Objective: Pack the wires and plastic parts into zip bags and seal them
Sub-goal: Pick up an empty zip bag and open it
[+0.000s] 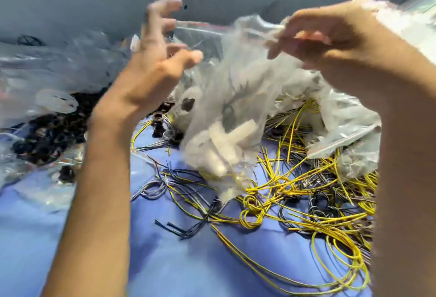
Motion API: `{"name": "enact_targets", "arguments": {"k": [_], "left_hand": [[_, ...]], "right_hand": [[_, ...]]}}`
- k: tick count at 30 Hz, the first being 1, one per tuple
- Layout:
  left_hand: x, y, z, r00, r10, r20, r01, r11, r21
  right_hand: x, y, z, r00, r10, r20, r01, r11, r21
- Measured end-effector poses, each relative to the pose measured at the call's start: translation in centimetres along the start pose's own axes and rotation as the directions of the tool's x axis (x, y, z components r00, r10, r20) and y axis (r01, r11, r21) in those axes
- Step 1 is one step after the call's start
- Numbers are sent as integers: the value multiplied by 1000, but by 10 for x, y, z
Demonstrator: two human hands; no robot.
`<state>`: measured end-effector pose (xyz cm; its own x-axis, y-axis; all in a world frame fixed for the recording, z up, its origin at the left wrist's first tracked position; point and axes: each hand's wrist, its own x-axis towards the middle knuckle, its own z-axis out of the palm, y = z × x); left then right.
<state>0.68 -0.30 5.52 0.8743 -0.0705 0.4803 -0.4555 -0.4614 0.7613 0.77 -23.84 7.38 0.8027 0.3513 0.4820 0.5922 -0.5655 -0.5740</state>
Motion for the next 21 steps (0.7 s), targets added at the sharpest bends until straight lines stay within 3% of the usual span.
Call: {"name": "enact_targets", "arguments": {"k": [3, 8, 10, 12, 14, 15, 16, 18, 21], "left_hand": [[4, -6, 24, 965, -31, 262, 46, 998, -53], [2, -26, 44, 885, -217, 413, 135, 966, 219], [-1, -27, 44, 856, -221, 468, 78, 949, 304], [-1, -22, 41, 927, -85, 366, -14, 966, 258], [2, -11, 36, 995, 67, 77, -76, 989, 125], [4, -8, 33, 992, 111, -56, -107, 992, 66], [5, -6, 30, 984, 126, -128, -124, 992, 23], [6, -10, 26, 989, 78, -129, -77, 997, 14], [6, -33, 25, 991, -75, -107, 96, 975, 200]], "right_hand": [[3, -3, 8, 998, -37, 57, 37, 999, -8], [2, 6, 7, 992, 41, 120, -40, 999, -3], [-2, 9, 6, 994, 23, 108, -22, 1000, -7], [-1, 6, 7, 995, -78, -66, 80, 996, 33], [5, 6, 7, 963, -124, -239, 161, 976, 145], [7, 8, 7, 959, -100, -265, 146, 976, 161], [8, 11, 7, 968, -63, -241, 94, 989, 118], [6, 22, 8, 993, 38, -111, -39, 999, -7], [3, 29, 6, 996, 91, -24, -93, 992, -85]]}}
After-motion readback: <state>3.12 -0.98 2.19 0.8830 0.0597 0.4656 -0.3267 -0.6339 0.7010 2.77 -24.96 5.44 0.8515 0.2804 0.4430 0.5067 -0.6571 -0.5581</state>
